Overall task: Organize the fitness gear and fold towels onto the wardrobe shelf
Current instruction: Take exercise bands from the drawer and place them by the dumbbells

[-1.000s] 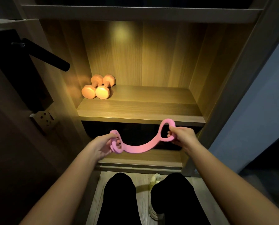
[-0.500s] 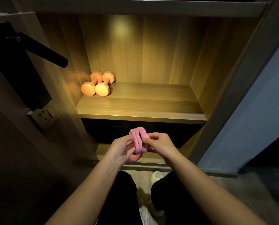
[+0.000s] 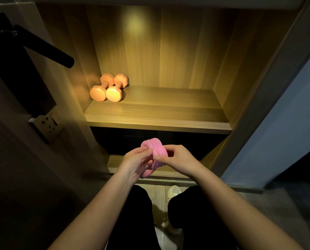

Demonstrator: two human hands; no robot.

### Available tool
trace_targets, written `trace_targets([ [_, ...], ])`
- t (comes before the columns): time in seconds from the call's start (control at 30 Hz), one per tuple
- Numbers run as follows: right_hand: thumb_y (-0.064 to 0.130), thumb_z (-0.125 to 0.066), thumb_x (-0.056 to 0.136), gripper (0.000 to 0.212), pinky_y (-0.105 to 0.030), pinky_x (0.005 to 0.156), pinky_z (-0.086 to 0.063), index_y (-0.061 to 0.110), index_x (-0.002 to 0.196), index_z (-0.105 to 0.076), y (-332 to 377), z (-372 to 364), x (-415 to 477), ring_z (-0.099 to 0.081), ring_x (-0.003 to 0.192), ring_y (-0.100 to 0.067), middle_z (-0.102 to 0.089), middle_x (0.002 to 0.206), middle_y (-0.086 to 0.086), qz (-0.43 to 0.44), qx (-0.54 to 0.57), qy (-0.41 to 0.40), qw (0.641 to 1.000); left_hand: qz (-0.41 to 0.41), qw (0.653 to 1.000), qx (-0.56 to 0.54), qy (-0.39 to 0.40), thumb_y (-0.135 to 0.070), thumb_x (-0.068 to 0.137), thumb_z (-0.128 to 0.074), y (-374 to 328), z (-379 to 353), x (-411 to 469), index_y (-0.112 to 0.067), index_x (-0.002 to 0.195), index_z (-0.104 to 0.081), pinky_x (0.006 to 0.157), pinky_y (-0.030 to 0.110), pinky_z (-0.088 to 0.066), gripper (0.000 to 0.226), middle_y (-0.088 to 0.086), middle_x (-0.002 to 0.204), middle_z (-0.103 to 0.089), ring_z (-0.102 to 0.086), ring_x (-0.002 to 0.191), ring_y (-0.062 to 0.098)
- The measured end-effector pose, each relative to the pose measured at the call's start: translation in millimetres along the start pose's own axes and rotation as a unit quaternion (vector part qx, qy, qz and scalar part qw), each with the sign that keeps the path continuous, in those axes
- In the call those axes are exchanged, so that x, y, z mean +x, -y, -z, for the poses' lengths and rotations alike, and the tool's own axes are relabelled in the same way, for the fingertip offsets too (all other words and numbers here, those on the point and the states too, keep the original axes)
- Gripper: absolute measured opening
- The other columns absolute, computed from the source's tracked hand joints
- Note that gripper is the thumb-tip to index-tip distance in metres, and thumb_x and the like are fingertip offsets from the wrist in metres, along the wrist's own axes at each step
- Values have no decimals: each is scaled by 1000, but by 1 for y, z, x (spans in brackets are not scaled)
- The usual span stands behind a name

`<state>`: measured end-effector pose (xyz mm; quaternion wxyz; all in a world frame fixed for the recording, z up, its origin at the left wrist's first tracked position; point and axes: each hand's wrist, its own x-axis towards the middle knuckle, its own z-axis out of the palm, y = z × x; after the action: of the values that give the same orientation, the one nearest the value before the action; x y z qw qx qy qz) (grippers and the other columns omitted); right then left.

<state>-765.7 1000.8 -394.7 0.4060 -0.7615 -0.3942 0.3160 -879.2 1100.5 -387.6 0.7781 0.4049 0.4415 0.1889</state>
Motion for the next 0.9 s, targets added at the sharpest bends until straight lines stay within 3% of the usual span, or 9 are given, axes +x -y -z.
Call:
trace_targets([
  [0.13, 33, -81, 73, 35, -30, 78, -52, 19, 104, -74, 6, 1, -1, -65, 86, -11, -73, 92, 2, 8, -89, -50, 995, -1, 1000, -1, 6, 2, 86, -67, -1, 2, 0, 3, 107, -63, 50, 24, -55, 21, 17, 85, -69, -68, 71, 22],
  [0.23, 23, -76, 75, 28, -35, 77, -52, 16, 101, -74, 10, 3, -3, -66, 87, -19, -73, 90, -3, 17, -109, -72, 991, -32, 994, 96, 35, -8, 88, -68, -2, 9, 3, 2, 102, -68, 60, 26, -57, 17, 17, 89, -71, -71, 76, 22],
  [0.3, 22, -74, 75, 27, -35, 77, -52, 18, 102, -74, 14, 10, -5, -66, 87, -18, -73, 91, -2, 21, -111, -56, 992, -109, 957, 267, 37, -18, 88, -70, -6, 20, 6, -4, 97, -70, 67, 27, -55, 18, 12, 90, -72, -68, 83, 21],
  [0.37, 21, -73, 74, 28, -35, 81, -52, 19, 103, -74, 19, 21, -6, -66, 91, -18, -73, 93, -1, 31, -116, -27, 992, -217, 893, 395, 21, -22, 84, -74, -12, 32, 9, -10, 99, -65, 72, 27, -50, 22, 5, 95, -67, -61, 86, 15],
  [0.47, 14, -72, 76, 31, -37, 87, -51, 16, 106, -74, 29, 35, -9, -66, 97, -21, -73, 98, -3, 63, -118, 28, 991, -287, 827, 467, 128, -21, 85, -73, -21, 41, 10, -21, 135, -45, 93, 20, -42, 58, -8, 128, -51, -50, 115, 4],
  [0.53, 10, -71, 78, 34, -36, 89, -51, 16, 111, -72, 38, 43, -10, -66, 97, -20, -74, 100, -3, 79, -99, 62, 990, -286, 801, 489, 194, -20, 87, -70, -22, 37, 7, -26, 145, -32, 99, 22, -43, 69, -13, 133, -48, -49, 120, 1],
  [0.73, 1, -71, 81, 47, -31, 97, -50, 10, 126, -61, 40, 52, -8, -65, 106, -20, -69, 114, -9, 107, -17, 28, 994, -372, 801, 464, 72, -15, 94, -52, -27, 17, 4, -17, 110, -53, 77, 33, -51, 17, -5, 96, -62, -60, 88, 10],
  [0.83, 4, -75, 80, 47, -32, 91, -51, 12, 124, -60, 33, 40, -8, -62, 87, -13, -69, 106, -11, 99, 43, -42, 993, -348, 830, 433, 44, -13, 94, -48, -33, 10, 7, -15, 104, -55, 71, 30, -48, 12, 0, 90, -64, -61, 82, 14],
  [0.9, 1, -73, 81, 41, -31, 85, -54, 10, 119, -62, 30, 31, -8, -61, 80, -11, -68, 95, -7, 71, 156, -54, 984, -325, 854, 405, 38, -14, 95, -47, -38, 8, 9, -14, 103, -56, 71, 33, -50, 12, 4, 85, -66, -64, 79, 18],
])
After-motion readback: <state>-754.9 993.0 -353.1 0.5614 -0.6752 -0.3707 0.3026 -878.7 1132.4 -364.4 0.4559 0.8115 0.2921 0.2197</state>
